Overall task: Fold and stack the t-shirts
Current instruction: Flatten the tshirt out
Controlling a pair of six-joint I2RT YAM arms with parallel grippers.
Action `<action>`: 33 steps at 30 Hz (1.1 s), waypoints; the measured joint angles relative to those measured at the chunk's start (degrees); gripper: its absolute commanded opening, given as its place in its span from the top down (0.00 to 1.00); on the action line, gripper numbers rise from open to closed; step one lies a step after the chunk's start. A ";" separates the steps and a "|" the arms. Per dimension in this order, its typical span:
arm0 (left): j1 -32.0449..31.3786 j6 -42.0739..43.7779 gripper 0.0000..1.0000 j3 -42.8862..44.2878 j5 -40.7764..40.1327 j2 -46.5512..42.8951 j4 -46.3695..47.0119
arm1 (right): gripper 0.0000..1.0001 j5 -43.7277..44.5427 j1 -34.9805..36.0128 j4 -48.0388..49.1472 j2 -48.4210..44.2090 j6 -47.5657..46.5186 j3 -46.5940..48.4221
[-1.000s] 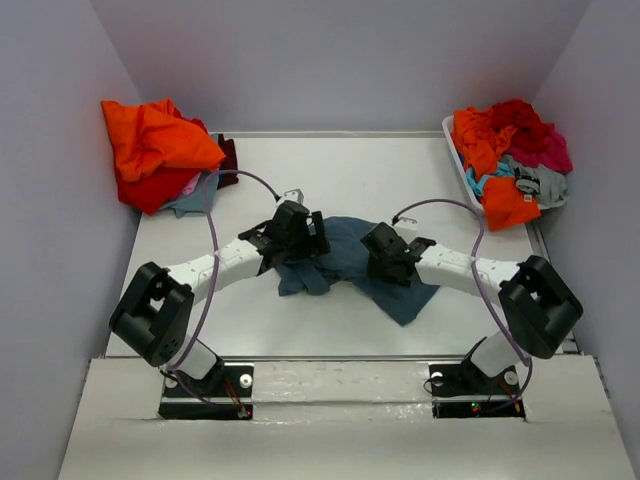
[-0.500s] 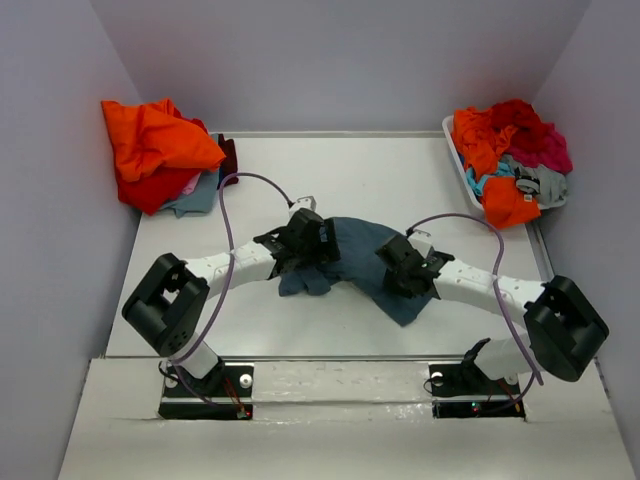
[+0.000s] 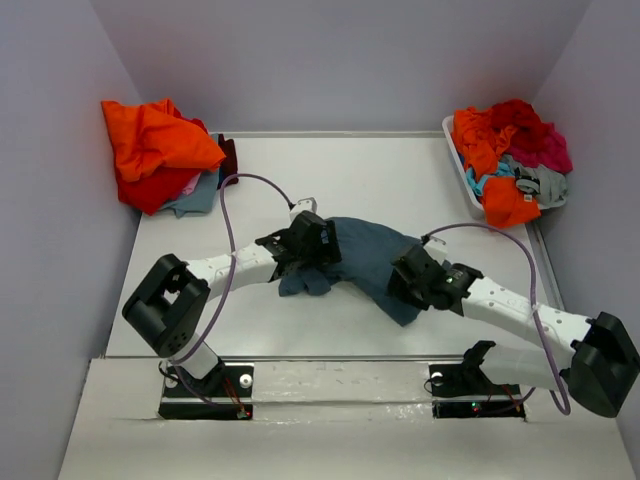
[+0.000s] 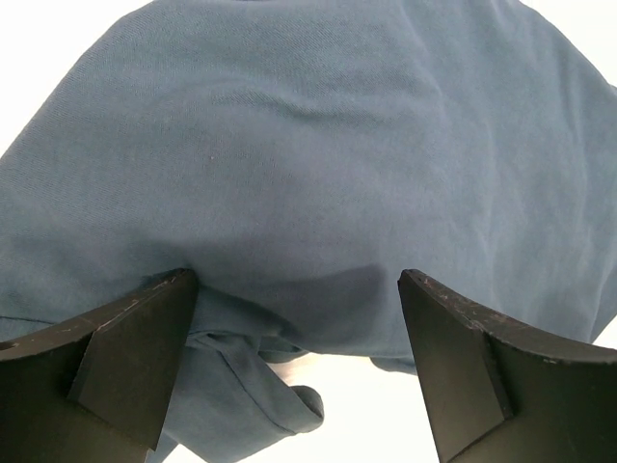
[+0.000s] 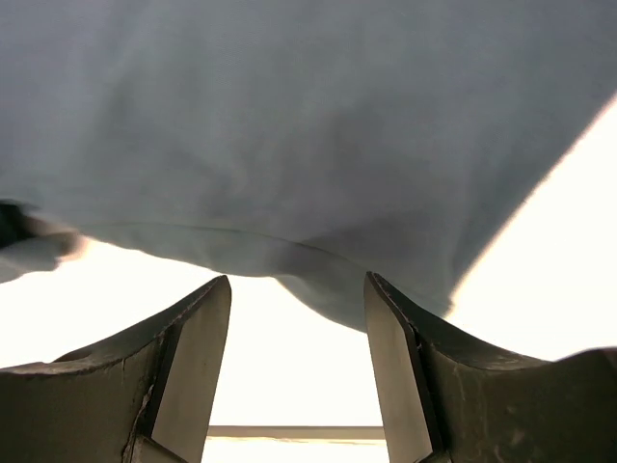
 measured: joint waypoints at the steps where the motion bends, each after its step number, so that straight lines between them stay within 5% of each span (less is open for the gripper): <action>1: 0.00 0.00 0.01 0.00 0.00 0.07 0.07 | 0.37 -0.02 0.00 -0.52 -0.17 0.13 -0.33; 13: 0.00 0.07 0.01 0.33 -0.04 1.57 0.11 | 0.50 -2.25 0.35 0.94 5.35 1.18 -5.29; 20: 0.00 0.07 0.01 0.42 -0.04 1.57 0.13 | 0.87 -2.40 0.68 2.49 6.16 1.42 -5.27; 33: -1.03 0.48 0.01 0.81 -3.15 1.55 -0.33 | 0.90 -1.20 2.99 -0.37 6.60 1.27 -1.07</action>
